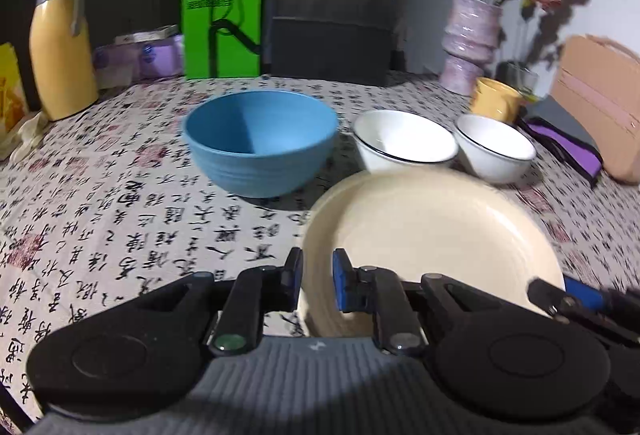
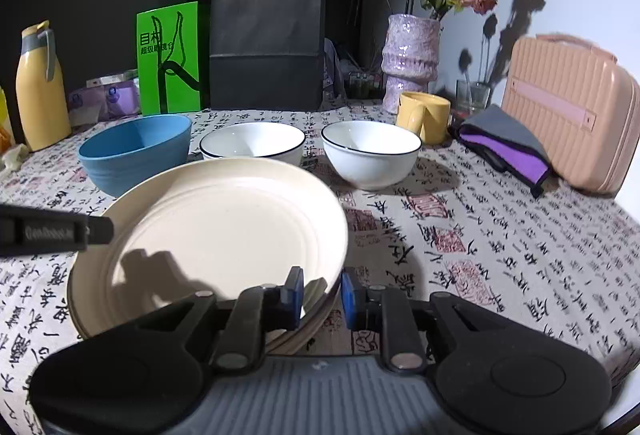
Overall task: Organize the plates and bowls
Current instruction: 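Lower the held cream plate with both tools onto the cream plate stack, then open both tools to release the cream plate onto the stack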
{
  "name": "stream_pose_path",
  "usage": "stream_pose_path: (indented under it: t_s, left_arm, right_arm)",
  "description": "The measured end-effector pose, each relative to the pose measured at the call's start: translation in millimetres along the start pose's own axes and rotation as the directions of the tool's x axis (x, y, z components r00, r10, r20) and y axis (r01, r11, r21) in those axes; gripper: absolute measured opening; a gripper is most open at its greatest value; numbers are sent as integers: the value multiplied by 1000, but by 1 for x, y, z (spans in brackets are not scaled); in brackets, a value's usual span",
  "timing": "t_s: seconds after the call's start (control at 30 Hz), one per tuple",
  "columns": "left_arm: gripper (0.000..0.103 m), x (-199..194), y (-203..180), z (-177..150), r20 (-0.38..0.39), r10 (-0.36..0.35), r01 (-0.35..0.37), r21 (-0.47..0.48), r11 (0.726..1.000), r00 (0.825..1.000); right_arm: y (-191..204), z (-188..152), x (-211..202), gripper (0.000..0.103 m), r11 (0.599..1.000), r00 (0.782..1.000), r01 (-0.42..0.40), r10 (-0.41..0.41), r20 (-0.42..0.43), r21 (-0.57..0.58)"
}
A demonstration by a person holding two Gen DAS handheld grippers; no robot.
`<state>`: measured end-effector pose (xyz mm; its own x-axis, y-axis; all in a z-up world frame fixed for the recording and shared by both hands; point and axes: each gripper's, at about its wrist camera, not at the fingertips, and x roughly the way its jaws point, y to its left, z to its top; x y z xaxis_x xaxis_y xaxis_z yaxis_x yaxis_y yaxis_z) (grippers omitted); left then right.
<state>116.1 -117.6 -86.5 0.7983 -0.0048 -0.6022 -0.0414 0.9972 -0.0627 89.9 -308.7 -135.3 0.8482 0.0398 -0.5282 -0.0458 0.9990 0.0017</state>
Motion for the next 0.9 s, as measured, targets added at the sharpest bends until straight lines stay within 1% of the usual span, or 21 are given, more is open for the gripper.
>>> stream_pose_path:
  t_s: [0.17, 0.4, 0.43, 0.5, 0.53, 0.57, 0.6, 0.63, 0.67, 0.7, 0.73, 0.77, 0.8, 0.9]
  left_arm:
    - [16, 10, 14, 2, -25, 1, -2, -40, 999, 1000]
    - [16, 17, 17, -1, -37, -22, 21, -45, 999, 999]
    - [16, 17, 17, -2, -36, -29, 27, -49, 998, 999]
    - [19, 15, 19, -4, -26, -47, 46, -54, 997, 999]
    - [31, 14, 20, -4, -17, -55, 55, -52, 997, 998]
    - [51, 12, 20, -5, -4, -59, 59, -48, 997, 998]
    - [61, 10, 21, -6, 11, -55, 55, -40, 998, 998]
    - [75, 7, 21, -7, 28, -45, 46, -30, 998, 999]
    - [84, 4, 21, -8, 46, -39, 40, -23, 999, 998]
    - [86, 1, 22, -8, 62, -39, 40, -20, 999, 997]
    - [91, -1, 24, -8, 72, -43, 44, -19, 999, 997]
    - [99, -3, 26, -8, 78, -51, 53, -23, 998, 996]
    - [103, -5, 29, -8, 87, -63, 66, -33, 997, 994]
    - [103, -13, 35, -9, 108, -87, 94, -58, 994, 990]
  right_arm:
    - [-7, -2, 0, 20, 999, 1000, -17, 17, 4, 35]
    - [-14, -4, -1, 21, 996, 999, -41, 40, 22, 79]
    - [-16, -4, -1, 22, 995, 999, -48, 45, 26, 91]
    - [-20, -5, -2, 31, 991, 998, -64, 60, 35, 116]
    - [-21, -6, -3, 35, 989, 997, -72, 68, 40, 130]
    - [-23, -7, -4, 42, 986, 996, -82, 76, 47, 146]
    - [-25, -8, -5, 47, 983, 995, -92, 84, 56, 160]
    - [-25, -9, -7, 49, 979, 993, -103, 93, 67, 173]
    - [-26, -10, -9, 56, 976, 992, -115, 103, 77, 183]
    - [-27, -11, -10, 65, 973, 990, -125, 111, 86, 191]
    - [-27, -12, -11, 70, 971, 988, -137, 120, 93, 198]
    - [-27, -13, -12, 82, 968, 986, -149, 130, 101, 203]
    - [-26, -14, -14, 92, 965, 984, -163, 143, 109, 206]
    - [-20, -17, -18, 100, 959, 974, -206, 183, 131, 195]
